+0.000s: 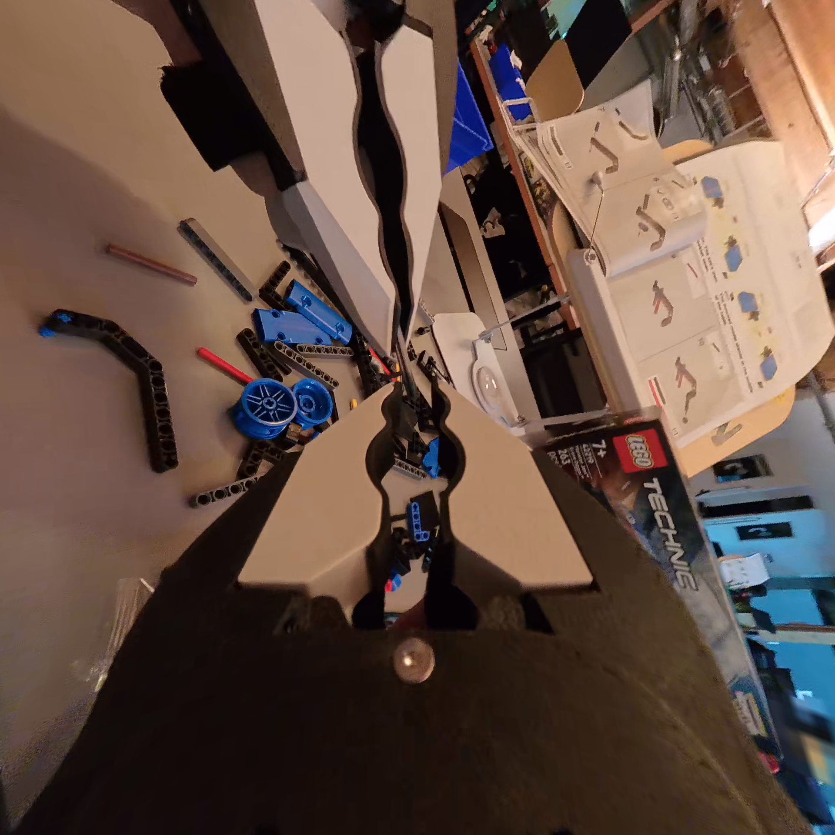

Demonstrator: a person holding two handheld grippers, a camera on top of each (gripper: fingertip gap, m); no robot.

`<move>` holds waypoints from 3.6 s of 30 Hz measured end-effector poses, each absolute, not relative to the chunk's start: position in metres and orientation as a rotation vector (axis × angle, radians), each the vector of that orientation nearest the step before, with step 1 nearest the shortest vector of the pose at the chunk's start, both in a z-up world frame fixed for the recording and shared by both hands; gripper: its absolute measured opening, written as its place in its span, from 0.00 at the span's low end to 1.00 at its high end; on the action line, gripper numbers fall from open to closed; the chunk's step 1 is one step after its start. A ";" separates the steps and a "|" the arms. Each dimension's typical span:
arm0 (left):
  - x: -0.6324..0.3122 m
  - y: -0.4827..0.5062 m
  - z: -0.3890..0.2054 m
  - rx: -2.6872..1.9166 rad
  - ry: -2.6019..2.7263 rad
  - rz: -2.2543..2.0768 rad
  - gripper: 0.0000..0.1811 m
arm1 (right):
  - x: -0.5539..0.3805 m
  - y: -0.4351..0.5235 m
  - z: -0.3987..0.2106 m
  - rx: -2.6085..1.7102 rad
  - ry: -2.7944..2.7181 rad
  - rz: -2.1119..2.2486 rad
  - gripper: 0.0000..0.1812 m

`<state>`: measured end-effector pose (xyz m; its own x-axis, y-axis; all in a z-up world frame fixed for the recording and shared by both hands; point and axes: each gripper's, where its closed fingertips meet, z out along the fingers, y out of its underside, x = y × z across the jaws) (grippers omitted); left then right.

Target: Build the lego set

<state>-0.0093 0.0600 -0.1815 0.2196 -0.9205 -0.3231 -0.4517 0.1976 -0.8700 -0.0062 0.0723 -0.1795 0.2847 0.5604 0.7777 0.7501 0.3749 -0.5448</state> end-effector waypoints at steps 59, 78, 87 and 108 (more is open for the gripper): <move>-0.068 0.026 -0.270 -1.977 1.278 -0.243 0.04 | 0.013 0.076 -0.202 -1.380 -1.372 0.004 0.01; -0.061 0.021 -0.289 -1.881 1.464 -0.152 0.16 | 0.016 0.077 -0.204 -1.389 -1.369 0.016 0.01; -0.071 0.015 -0.276 -1.932 1.406 -0.221 0.13 | 0.014 0.075 -0.207 -1.392 -1.385 0.030 0.01; -0.072 0.042 -0.197 -1.523 1.139 -0.116 0.03 | 0.009 0.072 -0.185 -1.402 -1.306 0.174 0.01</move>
